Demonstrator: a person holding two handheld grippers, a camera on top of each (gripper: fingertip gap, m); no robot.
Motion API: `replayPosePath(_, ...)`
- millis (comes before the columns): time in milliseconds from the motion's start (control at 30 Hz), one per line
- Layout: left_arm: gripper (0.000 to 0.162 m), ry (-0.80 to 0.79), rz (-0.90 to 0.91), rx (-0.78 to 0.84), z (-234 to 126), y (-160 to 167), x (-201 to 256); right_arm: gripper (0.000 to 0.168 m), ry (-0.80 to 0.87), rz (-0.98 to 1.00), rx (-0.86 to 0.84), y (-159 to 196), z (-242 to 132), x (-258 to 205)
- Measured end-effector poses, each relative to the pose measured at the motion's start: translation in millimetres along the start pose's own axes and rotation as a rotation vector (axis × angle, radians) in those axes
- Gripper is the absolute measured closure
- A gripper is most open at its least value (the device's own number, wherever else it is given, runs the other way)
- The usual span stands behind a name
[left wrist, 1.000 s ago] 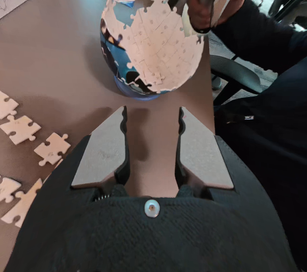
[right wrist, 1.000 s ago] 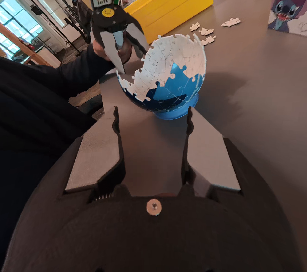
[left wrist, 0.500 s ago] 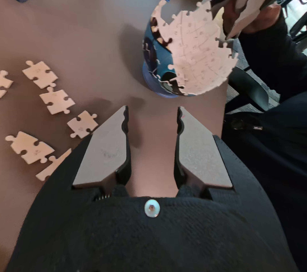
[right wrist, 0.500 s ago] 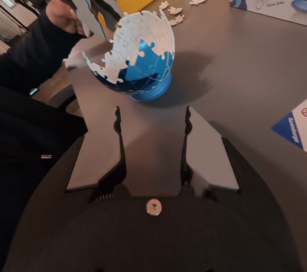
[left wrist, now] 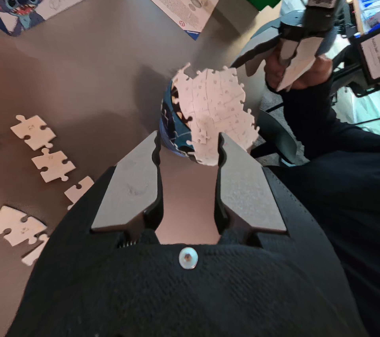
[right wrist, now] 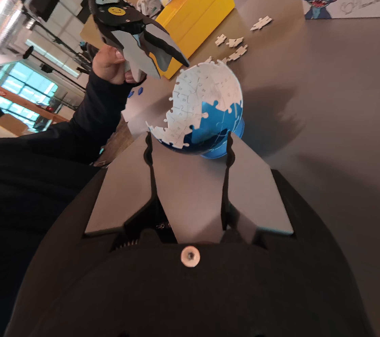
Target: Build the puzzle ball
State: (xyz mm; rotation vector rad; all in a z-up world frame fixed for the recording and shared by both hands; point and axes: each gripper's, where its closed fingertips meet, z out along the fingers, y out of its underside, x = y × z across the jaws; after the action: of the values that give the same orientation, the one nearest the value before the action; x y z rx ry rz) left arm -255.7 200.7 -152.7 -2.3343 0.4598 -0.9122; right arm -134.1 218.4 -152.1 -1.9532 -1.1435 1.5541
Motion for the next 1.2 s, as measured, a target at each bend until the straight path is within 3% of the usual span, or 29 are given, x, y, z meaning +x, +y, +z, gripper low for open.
replayPosePath(167,0.107,-0.172,0.075,-0.104,10,-9,-9,0.095,0.103,-0.061,-0.062,-8,4,2)
replayPosePath(567,0.117,-0.324,0.177,-0.29,39,6,-17,0.094,0.015,0.042,-0.086,21,26,2)
replayPosePath(1200,0.112,-0.161,0.078,-0.239,41,10,-7,0.09,-0.011,0.091,-0.055,15,39,11)
